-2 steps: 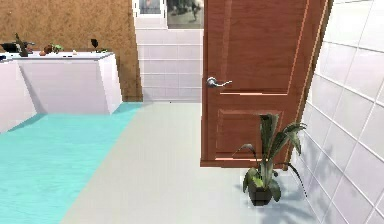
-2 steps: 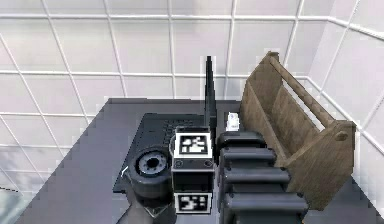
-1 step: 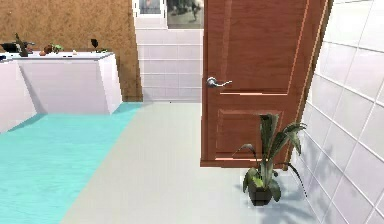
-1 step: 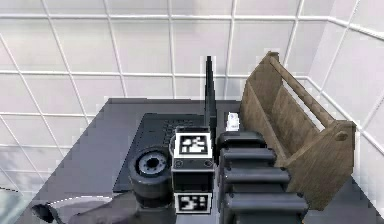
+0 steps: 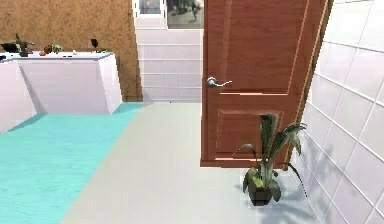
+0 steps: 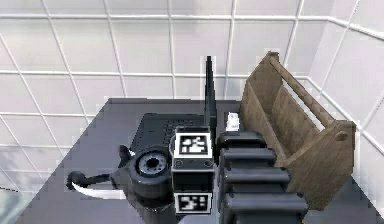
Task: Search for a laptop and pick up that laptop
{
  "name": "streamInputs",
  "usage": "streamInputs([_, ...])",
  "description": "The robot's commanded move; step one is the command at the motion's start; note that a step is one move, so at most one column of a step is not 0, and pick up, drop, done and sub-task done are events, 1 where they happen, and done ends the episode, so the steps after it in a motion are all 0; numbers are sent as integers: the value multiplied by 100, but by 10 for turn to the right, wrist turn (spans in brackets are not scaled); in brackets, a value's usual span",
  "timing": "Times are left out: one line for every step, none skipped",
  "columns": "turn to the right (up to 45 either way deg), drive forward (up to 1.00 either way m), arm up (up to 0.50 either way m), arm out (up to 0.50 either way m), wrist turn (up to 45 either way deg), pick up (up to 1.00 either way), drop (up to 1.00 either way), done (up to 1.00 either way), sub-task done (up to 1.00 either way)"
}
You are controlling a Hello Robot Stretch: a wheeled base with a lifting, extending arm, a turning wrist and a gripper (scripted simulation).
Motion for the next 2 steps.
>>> streamInputs([0,0,0,0,420,0,0,0,0])
streamInputs([0,0,-16,0,0,0,0,0,0])
